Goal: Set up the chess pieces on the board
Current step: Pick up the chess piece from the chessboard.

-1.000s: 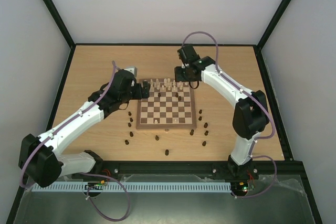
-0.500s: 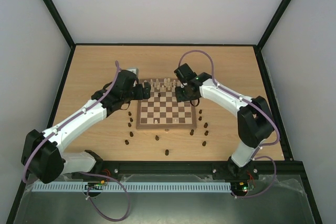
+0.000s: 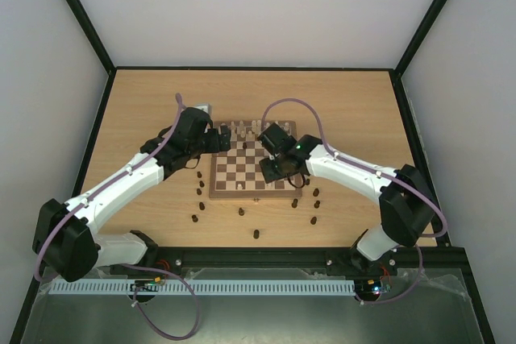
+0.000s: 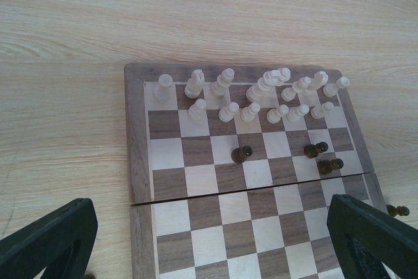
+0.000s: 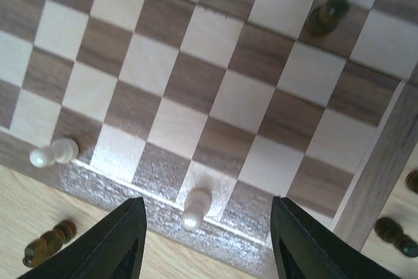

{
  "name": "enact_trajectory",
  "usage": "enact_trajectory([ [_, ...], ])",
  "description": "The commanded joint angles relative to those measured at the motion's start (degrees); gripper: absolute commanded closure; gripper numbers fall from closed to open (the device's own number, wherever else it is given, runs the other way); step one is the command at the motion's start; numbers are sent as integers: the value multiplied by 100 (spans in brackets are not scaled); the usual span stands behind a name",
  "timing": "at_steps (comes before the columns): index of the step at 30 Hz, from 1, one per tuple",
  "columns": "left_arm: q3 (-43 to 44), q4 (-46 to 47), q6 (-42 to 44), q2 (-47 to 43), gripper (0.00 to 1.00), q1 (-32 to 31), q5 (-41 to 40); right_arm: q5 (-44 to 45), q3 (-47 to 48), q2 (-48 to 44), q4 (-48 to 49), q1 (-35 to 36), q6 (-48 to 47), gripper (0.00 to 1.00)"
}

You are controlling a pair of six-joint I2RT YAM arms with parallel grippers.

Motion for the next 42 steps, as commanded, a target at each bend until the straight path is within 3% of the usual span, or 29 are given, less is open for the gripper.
enact_trajectory([
  [1,-17,-83,-80,-113,0,-31,-64,-20,-353,-115,-240,245,191,48],
  [25,-58,-70,-101,-154,1,-79,-106,185,-325,640,-60,568,253,72],
  [42,-51,-63,-85,-141,1,-83,-84,541,-132,474,-206,569,275,91],
])
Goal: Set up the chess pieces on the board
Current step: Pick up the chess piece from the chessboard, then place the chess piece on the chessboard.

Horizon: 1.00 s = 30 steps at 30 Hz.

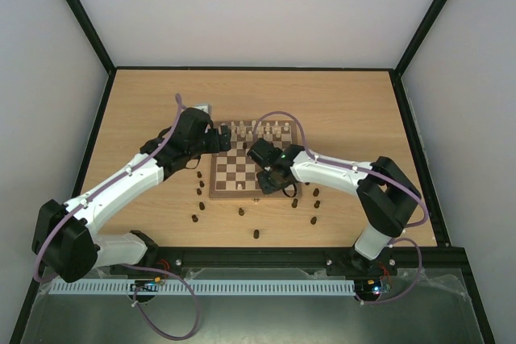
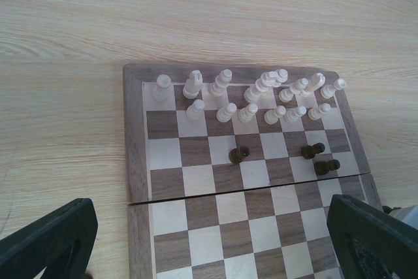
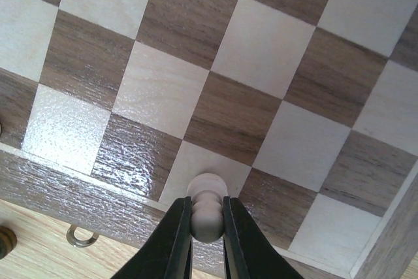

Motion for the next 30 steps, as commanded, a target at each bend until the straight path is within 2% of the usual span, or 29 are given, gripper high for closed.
enact_trajectory([
  [1,-53,-59,-11,-113,1,-38,-43,290,247,-147,-334,17,31,91],
  [6,-49,-58,-1,-114,1,-51,-13,551,512,-160,-618,-214,-41,92],
  [11,-43,-46,5,-77,0,-82,63,553,982,-246,-863,-982,-172,91],
  [18,44,-61,64,75,1,-135,254,516,1936,572,-971,-1590,-215,91],
  [25,124,-232,229,-78,1,-140,84,362,2224,1147,-839,-2161,-304,90],
  [30,111,-199,270,-35,0,-144,129,249,2708,1623,-918,-2279,-399,89],
])
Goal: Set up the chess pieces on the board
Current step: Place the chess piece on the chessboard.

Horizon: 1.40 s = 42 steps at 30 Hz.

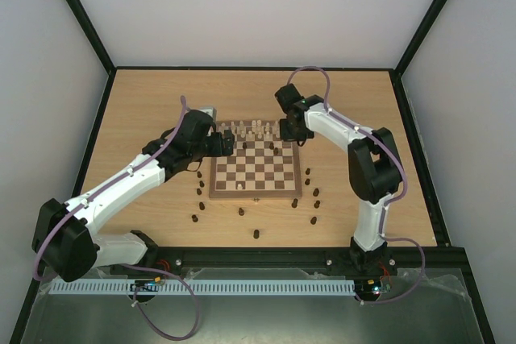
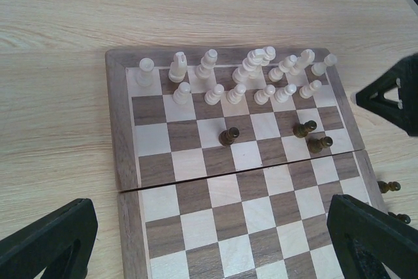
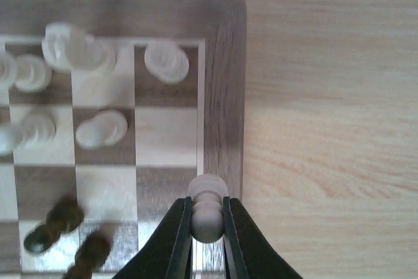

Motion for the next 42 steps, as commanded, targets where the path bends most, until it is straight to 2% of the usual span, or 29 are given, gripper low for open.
enact_trajectory([
  [1,103,-50,110,-46,0,-22,-14,-133,561,336,-325,-60,-150,89],
  [8,112,-38,139,-70,0,-16,-44,-221,982,779,-447,-80,-258,88],
  [34,104,-16,170,6,0,-8,-79,-301,1017,1125,-365,-124,-342,86],
  [42,105,-17,174,18,1,-11,-80,-318,1026,1012,-416,-131,-327,72],
])
